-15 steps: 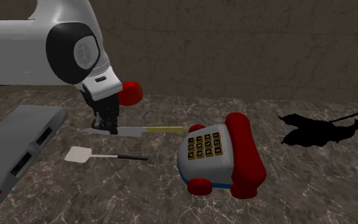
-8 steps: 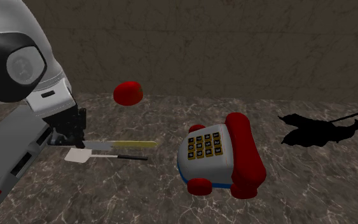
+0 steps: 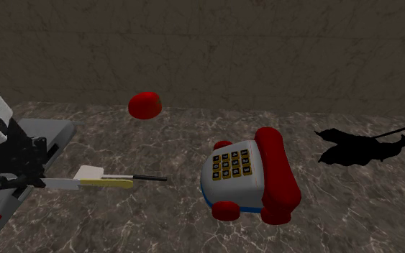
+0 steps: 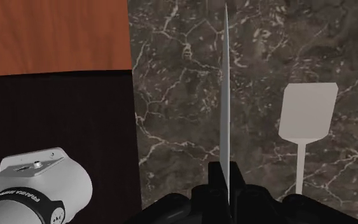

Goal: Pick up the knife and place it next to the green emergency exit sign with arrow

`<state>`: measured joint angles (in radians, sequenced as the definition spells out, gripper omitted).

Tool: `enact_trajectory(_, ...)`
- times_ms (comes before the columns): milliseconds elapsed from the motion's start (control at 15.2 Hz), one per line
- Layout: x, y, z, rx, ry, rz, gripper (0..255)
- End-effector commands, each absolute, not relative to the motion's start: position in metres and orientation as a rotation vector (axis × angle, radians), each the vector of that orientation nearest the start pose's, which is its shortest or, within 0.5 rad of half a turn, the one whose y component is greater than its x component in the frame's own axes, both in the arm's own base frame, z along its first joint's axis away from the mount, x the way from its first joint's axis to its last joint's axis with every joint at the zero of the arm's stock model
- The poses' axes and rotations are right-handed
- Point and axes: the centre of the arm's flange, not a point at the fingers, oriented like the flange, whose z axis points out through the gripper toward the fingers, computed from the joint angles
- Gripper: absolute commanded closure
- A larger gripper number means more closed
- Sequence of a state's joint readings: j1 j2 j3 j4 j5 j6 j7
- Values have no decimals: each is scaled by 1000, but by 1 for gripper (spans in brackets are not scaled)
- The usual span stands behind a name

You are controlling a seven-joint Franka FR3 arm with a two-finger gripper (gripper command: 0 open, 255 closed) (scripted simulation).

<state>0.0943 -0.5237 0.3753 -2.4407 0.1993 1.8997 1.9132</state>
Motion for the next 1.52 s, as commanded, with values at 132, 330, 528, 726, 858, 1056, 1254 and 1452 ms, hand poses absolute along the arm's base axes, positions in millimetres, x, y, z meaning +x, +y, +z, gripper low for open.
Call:
enact_trajectory(132, 314, 241, 467, -2255, 2241, 31, 255)
enact_trajectory(330, 290, 273, 468, -2255, 2241, 31, 255)
enact_trajectory(528, 277, 291, 462, -2255, 2241, 31, 255)
enact_trajectory(726, 277, 291, 446, -2255, 2241, 31, 255)
enact_trajectory(858, 277, 291, 436, -2255, 2241, 31, 255)
enact_trajectory(1056, 277, 291, 420, -2255, 2241, 31, 255)
enact_trajectory(1254, 277, 291, 404, -2255, 2241, 31, 255)
enact_trajectory(1452, 277, 291, 388, -2255, 2241, 31, 255)
